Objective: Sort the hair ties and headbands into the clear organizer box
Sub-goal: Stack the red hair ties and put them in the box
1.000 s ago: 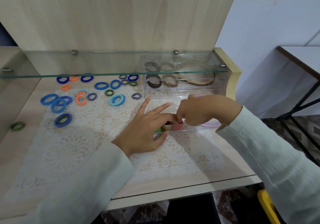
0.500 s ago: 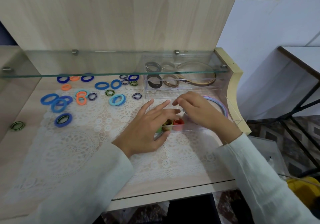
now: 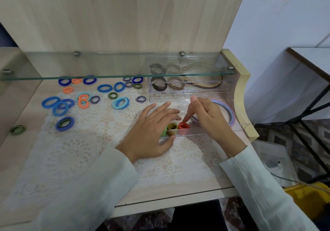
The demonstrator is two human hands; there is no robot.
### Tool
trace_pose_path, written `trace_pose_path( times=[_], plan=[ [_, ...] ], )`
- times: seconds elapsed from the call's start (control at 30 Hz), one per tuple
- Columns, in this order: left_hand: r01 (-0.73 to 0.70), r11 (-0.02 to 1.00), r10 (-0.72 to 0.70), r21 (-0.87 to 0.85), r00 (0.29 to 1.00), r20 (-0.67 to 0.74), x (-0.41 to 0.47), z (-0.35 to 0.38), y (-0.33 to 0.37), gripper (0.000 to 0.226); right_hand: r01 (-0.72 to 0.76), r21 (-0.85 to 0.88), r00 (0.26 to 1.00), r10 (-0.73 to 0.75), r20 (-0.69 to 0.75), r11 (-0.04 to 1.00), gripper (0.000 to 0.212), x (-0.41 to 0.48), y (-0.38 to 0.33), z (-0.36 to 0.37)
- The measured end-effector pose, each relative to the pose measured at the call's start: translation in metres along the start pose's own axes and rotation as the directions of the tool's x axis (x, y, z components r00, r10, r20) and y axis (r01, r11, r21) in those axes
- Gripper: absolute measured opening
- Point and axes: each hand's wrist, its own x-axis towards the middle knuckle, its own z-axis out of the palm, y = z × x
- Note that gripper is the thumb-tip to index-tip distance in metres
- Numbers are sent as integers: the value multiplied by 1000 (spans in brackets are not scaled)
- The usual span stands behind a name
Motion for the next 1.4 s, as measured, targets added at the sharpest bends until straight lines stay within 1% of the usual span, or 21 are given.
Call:
trace_pose_path(
  times=[0.2,0.37,0.43,0.57,0.67,0.83,0.93,1.03,1.13,1.3,1.4],
  plan=[
    [-1,1000,1,16,1000,19,1,-1,0,42,-5,-19,1000,5,8,1000,67,2,1,0],
    [-3,1000,2,11,1000,16,0,0,0,40,-57,-42,990,51,-129,997,69,0,6,0],
    [-2,1000,1,13,1000,13,0,0,0,41,-59,-75,989,48,-144,995,70,0,7,2],
    [-3,1000,3,21,1000,15,0,0,0,41,-52,-171,994,34,-109,984,67,-2,5,6],
    [2,1000,-3,26,1000,23,0,0,0,42,-38,-203,995,17,-101,978,68,-1,3,9],
    [-6,1000,6,10,1000,8,0,1,0,40,-20,-178,997,6,-82,984,71,1,4,11],
    [0,1000,0,14,1000,13,-1,1,-1,41,-35,-192,996,18,-91,981,72,1,3,10],
    [13,1000,-13,6,1000,21,0,0,0,43,-45,-170,995,29,-94,984,69,0,3,9],
    [14,1000,-14,1,1000,1,0,0,1,46,-32,-165,998,22,-60,986,69,0,1,8],
    [54,998,-53,24,998,-40,-1,-3,2,50,-7,-209,999,14,31,978,68,-1,-1,7],
    [76,997,-74,30,996,-50,-1,-3,2,50,0,-222,999,12,51,975,70,-1,0,7]
  ],
)
